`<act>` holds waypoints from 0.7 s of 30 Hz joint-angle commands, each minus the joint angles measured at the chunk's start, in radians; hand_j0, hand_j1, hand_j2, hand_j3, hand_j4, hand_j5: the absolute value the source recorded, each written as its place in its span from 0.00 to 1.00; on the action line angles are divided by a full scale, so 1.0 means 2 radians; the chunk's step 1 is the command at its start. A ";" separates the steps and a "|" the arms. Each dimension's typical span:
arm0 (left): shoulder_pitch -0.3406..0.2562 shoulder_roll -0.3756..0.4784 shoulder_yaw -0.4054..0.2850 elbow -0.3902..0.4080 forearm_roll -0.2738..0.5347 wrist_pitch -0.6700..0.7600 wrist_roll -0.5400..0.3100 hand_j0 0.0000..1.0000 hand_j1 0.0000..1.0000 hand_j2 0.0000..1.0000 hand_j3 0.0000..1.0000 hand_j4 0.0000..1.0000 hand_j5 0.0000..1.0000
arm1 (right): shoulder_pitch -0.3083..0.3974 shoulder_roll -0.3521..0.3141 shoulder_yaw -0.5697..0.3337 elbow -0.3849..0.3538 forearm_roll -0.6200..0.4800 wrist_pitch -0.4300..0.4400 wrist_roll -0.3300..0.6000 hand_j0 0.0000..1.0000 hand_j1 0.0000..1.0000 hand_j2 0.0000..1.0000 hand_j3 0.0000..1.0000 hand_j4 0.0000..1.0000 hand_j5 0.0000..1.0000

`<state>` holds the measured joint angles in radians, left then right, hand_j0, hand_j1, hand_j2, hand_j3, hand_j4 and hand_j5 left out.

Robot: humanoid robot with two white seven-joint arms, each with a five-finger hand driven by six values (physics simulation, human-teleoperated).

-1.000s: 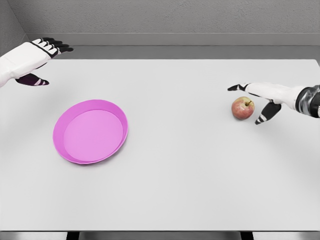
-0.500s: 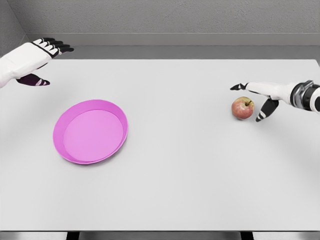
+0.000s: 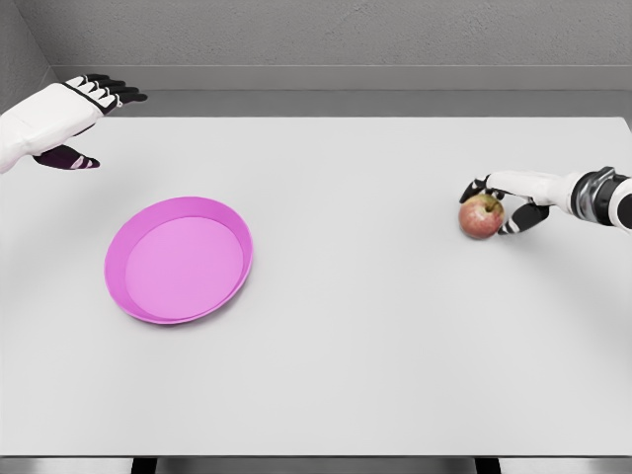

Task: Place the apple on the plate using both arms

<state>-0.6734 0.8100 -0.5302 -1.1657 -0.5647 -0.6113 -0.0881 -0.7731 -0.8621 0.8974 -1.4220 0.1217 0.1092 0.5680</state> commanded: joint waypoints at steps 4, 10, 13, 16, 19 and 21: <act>0.000 0.001 0.001 0.000 0.003 0.000 0.000 1.00 1.00 1.00 1.00 1.00 1.00 | 0.000 0.000 0.001 0.000 0.001 0.001 0.000 0.52 0.52 0.52 0.52 0.52 0.52; 0.000 0.002 0.001 0.001 0.004 0.000 0.000 1.00 1.00 1.00 1.00 1.00 1.00 | -0.004 0.000 -0.002 -0.003 0.004 0.001 0.000 0.52 0.52 0.52 0.52 0.52 0.52; 0.000 0.002 0.001 0.001 0.004 0.000 0.000 1.00 1.00 1.00 1.00 1.00 1.00 | -0.007 -0.001 -0.006 -0.013 0.004 0.001 0.004 0.52 0.52 0.52 0.52 0.52 0.52; 0.000 0.003 0.001 0.001 0.004 0.000 0.000 1.00 1.00 1.00 1.00 1.00 1.00 | -0.007 -0.002 -0.032 -0.031 0.004 0.001 0.021 0.52 0.52 0.52 0.52 0.52 0.52; 0.000 0.003 0.001 0.001 0.004 0.000 0.000 1.00 1.00 1.00 1.00 1.00 1.00 | -0.009 -0.004 -0.039 -0.041 0.005 0.001 0.021 0.52 0.52 0.52 0.52 0.52 0.52; 0.000 0.003 0.001 0.001 0.004 0.000 0.000 1.00 1.00 1.00 1.00 1.00 1.00 | -0.010 -0.005 -0.044 -0.048 0.005 0.001 0.021 0.52 0.52 0.52 0.52 0.52 0.52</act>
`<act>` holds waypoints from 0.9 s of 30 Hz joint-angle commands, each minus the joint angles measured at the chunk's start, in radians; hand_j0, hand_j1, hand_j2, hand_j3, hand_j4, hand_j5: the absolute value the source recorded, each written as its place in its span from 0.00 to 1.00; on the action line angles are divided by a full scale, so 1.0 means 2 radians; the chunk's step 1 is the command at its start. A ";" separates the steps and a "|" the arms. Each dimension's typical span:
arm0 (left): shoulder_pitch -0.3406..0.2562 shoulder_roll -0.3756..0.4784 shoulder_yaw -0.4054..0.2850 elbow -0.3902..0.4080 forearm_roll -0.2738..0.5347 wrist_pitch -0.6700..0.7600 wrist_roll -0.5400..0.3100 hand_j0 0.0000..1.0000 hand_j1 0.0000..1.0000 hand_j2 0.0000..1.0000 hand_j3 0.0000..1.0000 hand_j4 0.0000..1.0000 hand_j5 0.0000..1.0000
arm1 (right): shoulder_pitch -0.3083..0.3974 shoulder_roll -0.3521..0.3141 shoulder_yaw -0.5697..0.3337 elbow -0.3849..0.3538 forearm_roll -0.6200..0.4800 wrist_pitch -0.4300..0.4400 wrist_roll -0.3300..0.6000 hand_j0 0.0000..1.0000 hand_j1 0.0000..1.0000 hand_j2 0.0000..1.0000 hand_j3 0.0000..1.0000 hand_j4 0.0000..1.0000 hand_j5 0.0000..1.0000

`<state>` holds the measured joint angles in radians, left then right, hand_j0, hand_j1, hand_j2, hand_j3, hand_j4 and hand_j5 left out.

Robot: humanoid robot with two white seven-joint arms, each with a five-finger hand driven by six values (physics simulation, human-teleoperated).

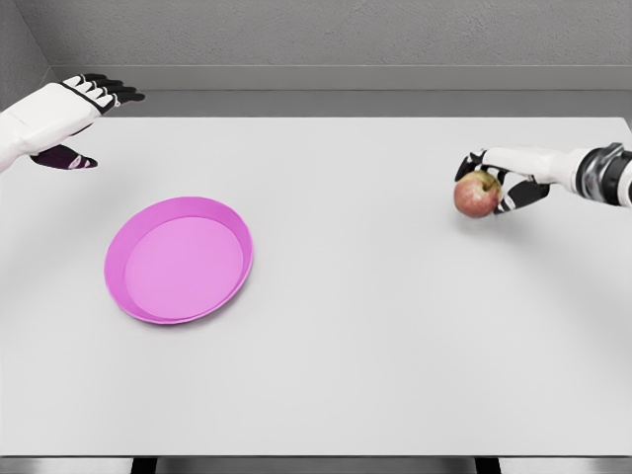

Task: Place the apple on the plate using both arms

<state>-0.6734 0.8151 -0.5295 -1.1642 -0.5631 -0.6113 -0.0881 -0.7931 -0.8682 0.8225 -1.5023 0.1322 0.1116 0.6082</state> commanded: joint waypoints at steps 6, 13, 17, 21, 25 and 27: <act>0.000 0.001 0.001 0.000 0.003 0.000 0.000 1.00 1.00 1.00 1.00 1.00 1.00 | 0.002 -0.002 -0.021 -0.061 0.000 -0.001 0.001 0.52 0.52 0.52 0.52 0.52 0.52; 0.000 0.001 0.001 0.000 0.003 0.000 0.000 1.00 1.00 1.00 1.00 1.00 1.00 | 0.008 0.004 -0.016 -0.126 0.000 -0.002 0.001 0.52 0.52 0.52 0.52 0.52 0.52; 0.000 0.002 0.001 0.000 0.004 0.000 0.000 1.00 1.00 1.00 1.00 1.00 1.00 | 0.010 0.030 -0.008 -0.126 0.000 -0.005 0.001 0.52 0.52 0.52 0.52 0.52 0.52; 0.000 0.002 0.001 0.000 0.004 0.000 0.000 1.00 1.00 1.00 1.00 1.00 1.00 | 0.010 0.061 0.008 -0.126 0.000 -0.006 0.001 0.52 0.52 0.52 0.52 0.52 0.52; 0.000 0.003 0.001 0.000 0.004 0.000 0.000 1.00 1.00 1.00 1.00 1.00 1.00 | 0.009 0.084 0.030 -0.126 0.000 -0.006 0.001 0.52 0.52 0.52 0.52 0.52 0.52; 0.000 0.003 0.001 0.000 0.004 0.000 0.000 1.00 1.00 1.00 1.00 1.00 1.00 | 0.009 0.085 0.037 -0.126 0.000 -0.006 0.001 0.52 0.52 0.52 0.52 0.52 0.52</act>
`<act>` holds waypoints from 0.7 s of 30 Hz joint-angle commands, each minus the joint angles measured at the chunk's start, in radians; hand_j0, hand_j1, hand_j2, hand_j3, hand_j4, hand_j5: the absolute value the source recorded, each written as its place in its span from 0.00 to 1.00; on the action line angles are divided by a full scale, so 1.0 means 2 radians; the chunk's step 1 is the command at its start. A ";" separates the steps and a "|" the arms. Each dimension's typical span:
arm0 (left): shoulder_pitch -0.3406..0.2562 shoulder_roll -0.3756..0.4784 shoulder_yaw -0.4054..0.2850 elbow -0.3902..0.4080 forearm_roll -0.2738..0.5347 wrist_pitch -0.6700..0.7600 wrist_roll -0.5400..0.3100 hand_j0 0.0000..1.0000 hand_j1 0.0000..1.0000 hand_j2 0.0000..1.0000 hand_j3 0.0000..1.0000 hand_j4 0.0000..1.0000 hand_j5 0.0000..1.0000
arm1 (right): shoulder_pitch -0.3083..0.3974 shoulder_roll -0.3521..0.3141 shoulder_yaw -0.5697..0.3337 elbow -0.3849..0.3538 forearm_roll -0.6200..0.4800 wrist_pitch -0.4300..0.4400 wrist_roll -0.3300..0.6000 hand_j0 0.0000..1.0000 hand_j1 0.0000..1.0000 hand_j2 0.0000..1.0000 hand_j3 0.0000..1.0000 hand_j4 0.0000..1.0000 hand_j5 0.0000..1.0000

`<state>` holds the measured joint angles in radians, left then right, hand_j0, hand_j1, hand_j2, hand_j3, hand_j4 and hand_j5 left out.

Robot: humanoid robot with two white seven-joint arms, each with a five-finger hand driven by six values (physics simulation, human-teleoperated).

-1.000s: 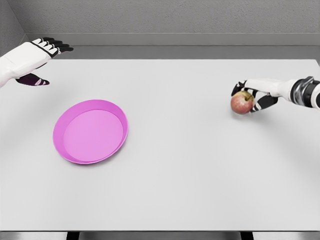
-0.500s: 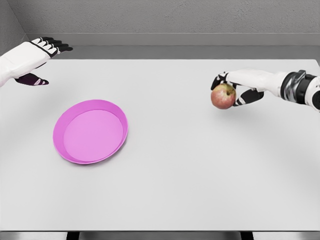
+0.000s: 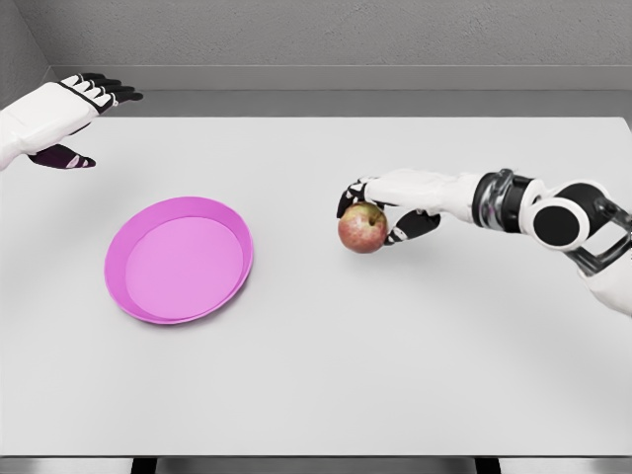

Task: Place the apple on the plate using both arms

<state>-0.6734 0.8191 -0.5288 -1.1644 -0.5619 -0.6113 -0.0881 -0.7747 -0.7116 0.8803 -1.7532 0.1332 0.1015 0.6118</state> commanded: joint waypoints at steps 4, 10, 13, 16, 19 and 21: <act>0.000 0.001 0.001 -0.001 0.004 0.000 0.000 1.00 1.00 1.00 1.00 1.00 1.00 | 0.000 0.007 0.014 0.000 -0.001 0.003 0.000 0.52 0.52 0.52 0.52 0.52 0.52; 0.001 0.001 -0.002 0.001 0.005 0.000 0.001 1.00 1.00 1.00 1.00 1.00 1.00 | 0.000 0.006 0.014 0.000 -0.001 0.005 0.000 1.00 1.00 1.00 1.00 1.00 1.00; 0.001 0.001 -0.002 0.000 0.005 0.000 0.001 1.00 1.00 1.00 1.00 1.00 1.00 | -0.001 0.005 0.012 0.000 -0.001 0.004 0.000 1.00 1.00 1.00 1.00 1.00 1.00; 0.000 0.002 -0.002 0.000 0.005 0.000 0.001 1.00 1.00 1.00 1.00 1.00 1.00 | -0.002 -0.013 -0.024 0.001 0.000 0.004 0.000 1.00 1.00 1.00 1.00 1.00 1.00; 0.000 0.001 -0.002 -0.001 0.003 0.000 0.001 1.00 1.00 1.00 1.00 1.00 1.00 | 0.009 -0.071 -0.116 0.004 0.000 0.001 0.000 1.00 1.00 1.00 1.00 1.00 1.00; 0.000 0.001 -0.002 -0.003 0.003 0.000 0.001 1.00 1.00 1.00 1.00 1.00 1.00 | 0.031 -0.113 -0.175 0.005 -0.001 -0.002 0.000 1.00 1.00 1.00 1.00 1.00 1.00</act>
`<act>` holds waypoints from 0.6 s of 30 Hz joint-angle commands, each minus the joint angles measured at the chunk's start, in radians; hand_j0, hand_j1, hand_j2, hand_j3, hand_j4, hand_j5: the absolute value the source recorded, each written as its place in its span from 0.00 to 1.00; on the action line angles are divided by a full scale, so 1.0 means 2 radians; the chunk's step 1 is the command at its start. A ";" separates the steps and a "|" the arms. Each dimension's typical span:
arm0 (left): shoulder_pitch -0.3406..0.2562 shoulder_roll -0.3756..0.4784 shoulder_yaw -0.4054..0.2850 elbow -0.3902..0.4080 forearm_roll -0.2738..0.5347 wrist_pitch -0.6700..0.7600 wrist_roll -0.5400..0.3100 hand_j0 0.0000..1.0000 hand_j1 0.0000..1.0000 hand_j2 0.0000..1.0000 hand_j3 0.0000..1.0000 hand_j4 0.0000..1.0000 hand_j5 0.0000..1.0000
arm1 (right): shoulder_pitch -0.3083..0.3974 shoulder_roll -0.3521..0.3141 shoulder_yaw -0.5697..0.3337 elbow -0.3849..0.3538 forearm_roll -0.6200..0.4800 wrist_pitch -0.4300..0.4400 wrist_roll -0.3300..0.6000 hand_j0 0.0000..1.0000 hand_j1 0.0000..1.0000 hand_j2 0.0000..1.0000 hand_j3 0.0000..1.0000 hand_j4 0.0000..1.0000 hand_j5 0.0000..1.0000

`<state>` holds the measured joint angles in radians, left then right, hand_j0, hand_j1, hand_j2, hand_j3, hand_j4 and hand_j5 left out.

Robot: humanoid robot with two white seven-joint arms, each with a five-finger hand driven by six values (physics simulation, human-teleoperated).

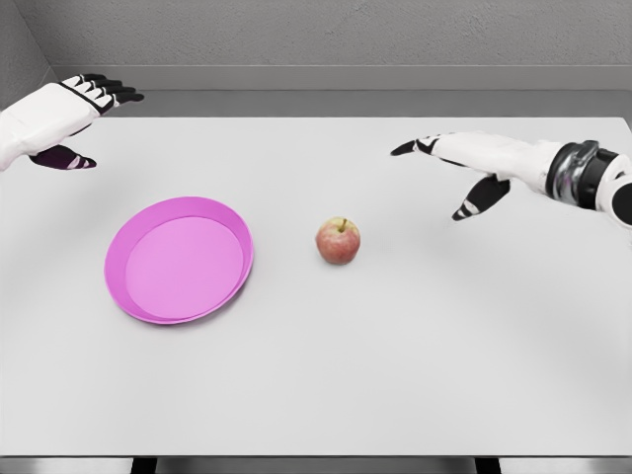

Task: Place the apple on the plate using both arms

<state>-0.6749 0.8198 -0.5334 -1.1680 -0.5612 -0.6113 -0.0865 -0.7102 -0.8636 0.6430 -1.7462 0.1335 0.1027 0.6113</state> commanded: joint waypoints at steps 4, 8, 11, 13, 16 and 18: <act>0.002 -0.006 -0.001 -0.005 0.001 0.000 -0.001 1.00 1.00 1.00 1.00 1.00 1.00 | 0.008 -0.065 -0.110 0.015 -0.001 -0.005 0.000 1.00 1.00 1.00 1.00 1.00 1.00; -0.017 -0.049 -0.060 -0.027 0.004 0.000 -0.027 1.00 1.00 1.00 1.00 1.00 1.00 | 0.044 -0.063 -0.114 0.010 -0.002 -0.068 0.000 1.00 1.00 1.00 1.00 1.00 1.00; -0.064 -0.087 -0.144 -0.043 0.004 0.000 -0.050 1.00 1.00 1.00 1.00 1.00 1.00 | 0.055 -0.062 -0.112 0.009 -0.002 -0.104 0.000 1.00 1.00 1.00 1.00 1.00 1.00; -0.079 -0.107 -0.179 -0.073 0.004 0.000 -0.075 1.00 1.00 1.00 1.00 1.00 1.00 | 0.054 -0.063 -0.115 0.009 -0.002 -0.101 0.000 1.00 1.00 1.00 1.00 1.00 1.00; -0.096 -0.131 -0.223 -0.104 0.008 0.000 -0.097 1.00 1.00 1.00 1.00 1.00 1.00 | 0.056 -0.064 -0.114 0.010 -0.002 -0.101 0.000 1.00 1.00 1.00 1.00 1.00 1.00; -0.104 -0.151 -0.242 -0.108 0.008 0.000 -0.098 1.00 1.00 1.00 1.00 1.00 1.00 | 0.056 -0.063 -0.114 0.009 -0.002 -0.101 0.000 1.00 1.00 1.00 1.00 1.00 1.00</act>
<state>-0.8943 0.5579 -0.9600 -1.3559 -0.5532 -0.6118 -0.2627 -0.5967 -0.9883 0.4168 -1.7269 0.1321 -0.0957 0.6113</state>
